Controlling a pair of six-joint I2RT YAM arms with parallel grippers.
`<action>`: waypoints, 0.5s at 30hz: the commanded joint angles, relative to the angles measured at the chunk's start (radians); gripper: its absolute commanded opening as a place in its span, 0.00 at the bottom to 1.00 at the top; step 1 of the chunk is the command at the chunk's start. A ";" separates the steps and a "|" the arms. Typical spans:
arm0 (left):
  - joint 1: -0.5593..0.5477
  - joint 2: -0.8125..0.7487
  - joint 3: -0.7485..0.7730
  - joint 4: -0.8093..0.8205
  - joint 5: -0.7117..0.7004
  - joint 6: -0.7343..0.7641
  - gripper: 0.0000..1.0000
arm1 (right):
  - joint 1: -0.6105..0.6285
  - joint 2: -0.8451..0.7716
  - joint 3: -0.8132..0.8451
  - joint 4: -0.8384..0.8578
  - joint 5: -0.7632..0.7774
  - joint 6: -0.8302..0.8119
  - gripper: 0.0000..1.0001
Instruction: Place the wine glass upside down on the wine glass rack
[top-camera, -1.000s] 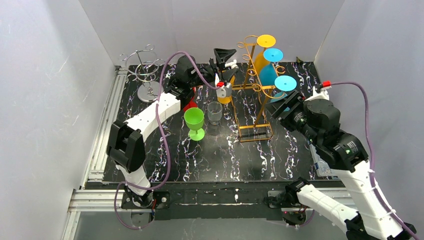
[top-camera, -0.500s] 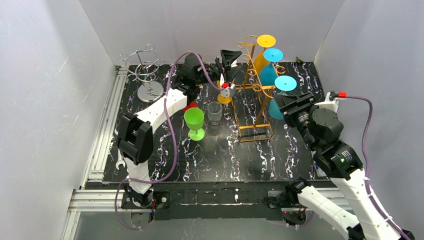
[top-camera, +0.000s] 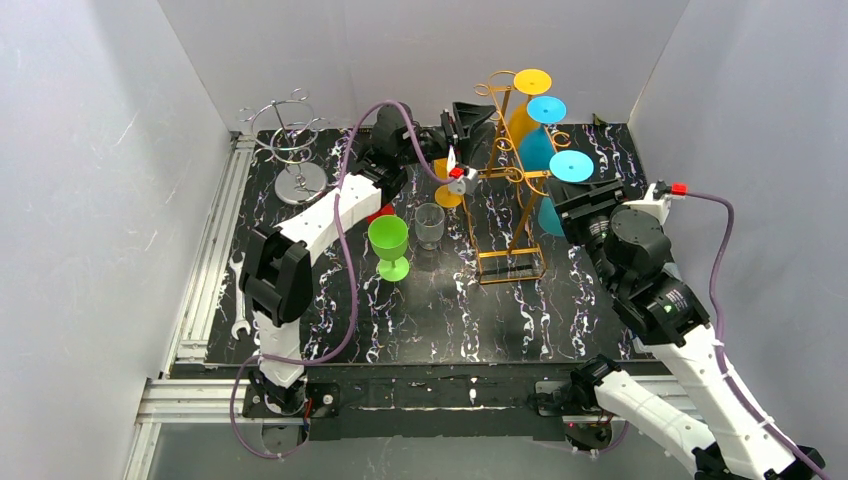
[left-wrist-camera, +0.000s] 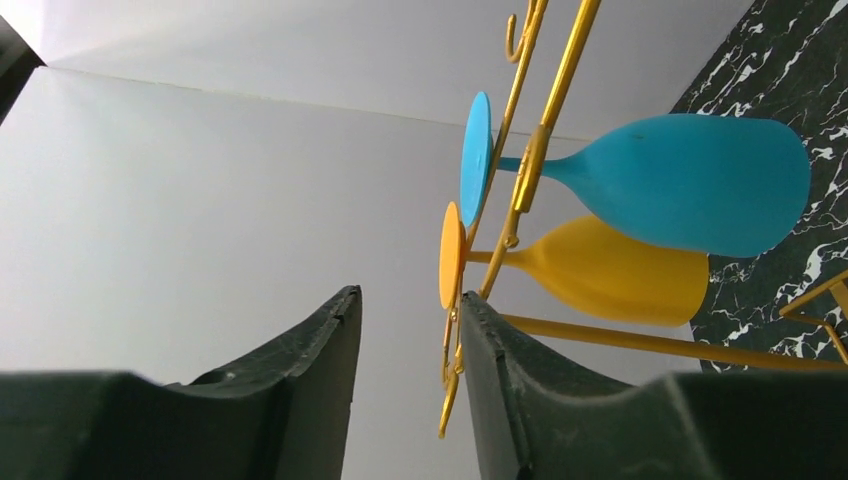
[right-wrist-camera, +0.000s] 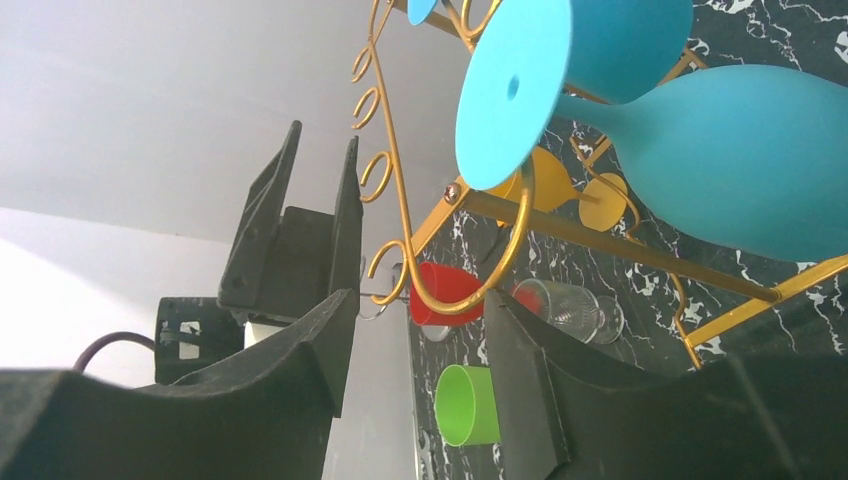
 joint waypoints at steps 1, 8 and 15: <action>-0.006 0.023 0.044 0.013 0.031 0.021 0.38 | 0.002 -0.012 -0.030 0.066 0.043 0.056 0.59; -0.006 0.043 0.059 0.012 0.035 0.034 0.36 | 0.003 -0.013 -0.050 0.089 0.059 0.074 0.59; -0.006 0.053 0.073 0.011 0.032 0.038 0.28 | 0.003 0.001 -0.062 0.105 0.081 0.078 0.56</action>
